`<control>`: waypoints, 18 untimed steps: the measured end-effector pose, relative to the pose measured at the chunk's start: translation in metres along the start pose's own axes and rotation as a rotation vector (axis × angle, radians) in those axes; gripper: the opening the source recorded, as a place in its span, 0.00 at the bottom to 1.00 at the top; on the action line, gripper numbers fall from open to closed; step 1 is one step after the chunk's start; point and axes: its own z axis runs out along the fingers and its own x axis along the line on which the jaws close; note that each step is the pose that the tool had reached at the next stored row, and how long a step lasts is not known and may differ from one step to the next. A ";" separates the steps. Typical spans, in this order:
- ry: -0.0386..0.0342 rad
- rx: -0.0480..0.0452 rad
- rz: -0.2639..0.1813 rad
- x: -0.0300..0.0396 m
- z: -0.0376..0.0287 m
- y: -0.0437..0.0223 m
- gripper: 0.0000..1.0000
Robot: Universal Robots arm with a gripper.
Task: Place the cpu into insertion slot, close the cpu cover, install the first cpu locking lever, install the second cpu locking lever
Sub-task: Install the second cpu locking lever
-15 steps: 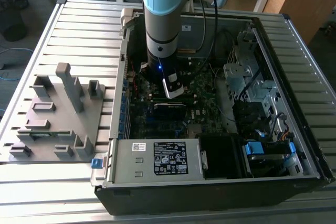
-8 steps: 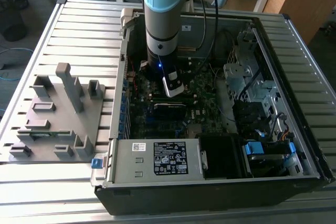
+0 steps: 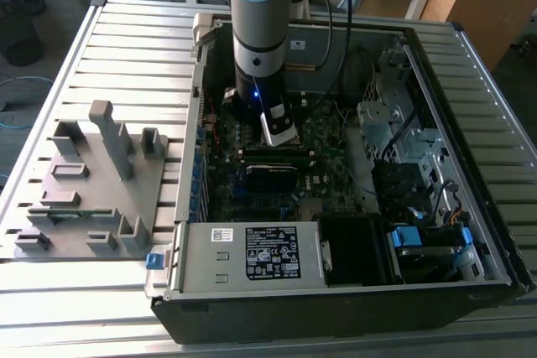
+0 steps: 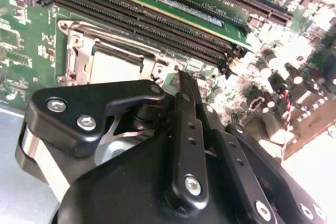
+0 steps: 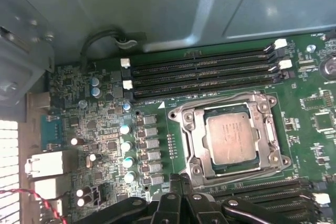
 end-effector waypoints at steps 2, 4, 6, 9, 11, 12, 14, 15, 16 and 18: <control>-0.0003 0.0010 0.000 0.0000 -0.0003 0.0001 0.10; -0.0004 0.0017 0.000 0.0000 -0.0004 0.0001 0.10; -0.0003 0.0021 0.000 -0.0002 -0.0004 0.0001 0.10; -0.0001 0.0021 0.000 -0.0066 -0.0001 0.0012 0.10; 0.0005 0.0022 0.000 -0.0128 0.0002 0.0021 0.10; 0.0008 0.0022 0.000 -0.0158 0.0004 0.0026 0.10; 0.0015 0.0024 0.000 -0.0223 0.0007 0.0036 0.10; 0.0018 0.0023 0.000 -0.0253 0.0009 0.0041 0.10; 0.0022 0.0025 0.000 -0.0279 0.0010 0.0045 0.10; 0.0024 0.0025 0.000 -0.0312 0.0012 0.0054 0.10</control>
